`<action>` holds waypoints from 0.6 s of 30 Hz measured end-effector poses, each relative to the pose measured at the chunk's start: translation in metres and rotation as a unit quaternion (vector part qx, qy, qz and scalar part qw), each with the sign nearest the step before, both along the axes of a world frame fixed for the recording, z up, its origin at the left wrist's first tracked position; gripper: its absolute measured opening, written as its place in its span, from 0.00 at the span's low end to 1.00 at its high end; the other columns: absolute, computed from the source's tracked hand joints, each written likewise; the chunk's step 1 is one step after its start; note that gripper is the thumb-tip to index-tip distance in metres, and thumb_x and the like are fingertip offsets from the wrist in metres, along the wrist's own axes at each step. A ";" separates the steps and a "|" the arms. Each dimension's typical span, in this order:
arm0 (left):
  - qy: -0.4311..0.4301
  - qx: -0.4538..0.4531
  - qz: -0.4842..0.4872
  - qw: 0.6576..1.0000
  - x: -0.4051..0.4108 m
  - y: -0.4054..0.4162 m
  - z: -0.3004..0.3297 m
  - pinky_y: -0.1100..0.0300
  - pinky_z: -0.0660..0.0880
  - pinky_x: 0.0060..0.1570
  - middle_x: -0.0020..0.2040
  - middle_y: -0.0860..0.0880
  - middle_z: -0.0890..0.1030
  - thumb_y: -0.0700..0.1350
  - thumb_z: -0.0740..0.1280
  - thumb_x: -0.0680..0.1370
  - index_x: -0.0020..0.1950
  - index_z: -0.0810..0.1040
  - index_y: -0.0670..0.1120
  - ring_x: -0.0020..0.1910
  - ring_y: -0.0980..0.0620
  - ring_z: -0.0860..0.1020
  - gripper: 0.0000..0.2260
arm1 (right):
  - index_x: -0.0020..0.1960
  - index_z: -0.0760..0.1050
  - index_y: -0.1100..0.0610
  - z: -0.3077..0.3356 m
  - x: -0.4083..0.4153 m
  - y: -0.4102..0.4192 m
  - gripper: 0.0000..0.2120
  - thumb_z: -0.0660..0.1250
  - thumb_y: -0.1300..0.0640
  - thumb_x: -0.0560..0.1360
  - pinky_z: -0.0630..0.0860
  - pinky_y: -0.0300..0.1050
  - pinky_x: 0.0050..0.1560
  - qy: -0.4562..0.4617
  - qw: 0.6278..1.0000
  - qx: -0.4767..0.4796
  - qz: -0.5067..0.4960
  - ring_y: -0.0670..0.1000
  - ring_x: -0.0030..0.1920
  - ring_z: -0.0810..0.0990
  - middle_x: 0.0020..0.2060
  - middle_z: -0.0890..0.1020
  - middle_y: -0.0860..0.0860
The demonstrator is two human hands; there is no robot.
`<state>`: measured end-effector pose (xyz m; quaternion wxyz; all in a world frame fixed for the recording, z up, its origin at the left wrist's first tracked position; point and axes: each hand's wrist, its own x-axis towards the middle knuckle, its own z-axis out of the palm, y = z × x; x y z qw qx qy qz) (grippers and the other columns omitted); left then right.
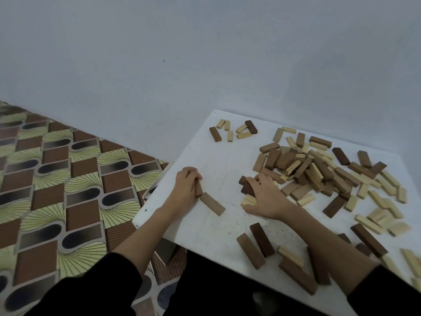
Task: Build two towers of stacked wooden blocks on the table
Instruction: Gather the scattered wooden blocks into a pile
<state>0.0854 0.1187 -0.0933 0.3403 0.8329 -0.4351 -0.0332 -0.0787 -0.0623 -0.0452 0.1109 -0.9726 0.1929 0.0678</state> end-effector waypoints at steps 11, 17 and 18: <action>0.021 0.000 -0.020 1.000 -0.019 0.012 0.003 0.77 0.57 0.58 0.61 0.52 0.70 0.53 0.67 0.76 0.52 0.75 0.45 0.60 0.58 0.63 0.13 | 0.73 0.56 0.55 -0.001 -0.002 0.002 0.36 0.66 0.42 0.71 0.65 0.49 0.61 -0.004 1.000 0.005 -0.004 0.56 0.63 0.62 0.64 0.63 0.55; 0.000 0.052 -0.129 0.990 -0.030 0.001 -0.003 0.67 0.57 0.61 0.66 0.53 0.66 0.66 0.74 0.64 0.56 0.73 0.48 0.63 0.61 0.58 0.30 | 0.73 0.56 0.55 -0.002 -0.003 0.002 0.36 0.65 0.42 0.72 0.65 0.48 0.60 -0.006 1.000 0.005 -0.005 0.56 0.63 0.62 0.63 0.63 0.55; -0.005 0.043 -0.129 0.991 -0.032 -0.002 -0.003 0.67 0.58 0.60 0.66 0.52 0.68 0.65 0.73 0.64 0.54 0.74 0.48 0.62 0.60 0.59 0.28 | 0.73 0.56 0.55 -0.002 -0.003 0.002 0.36 0.65 0.43 0.72 0.65 0.48 0.60 -0.006 1.000 0.005 -0.004 0.56 0.63 0.62 0.63 0.63 0.55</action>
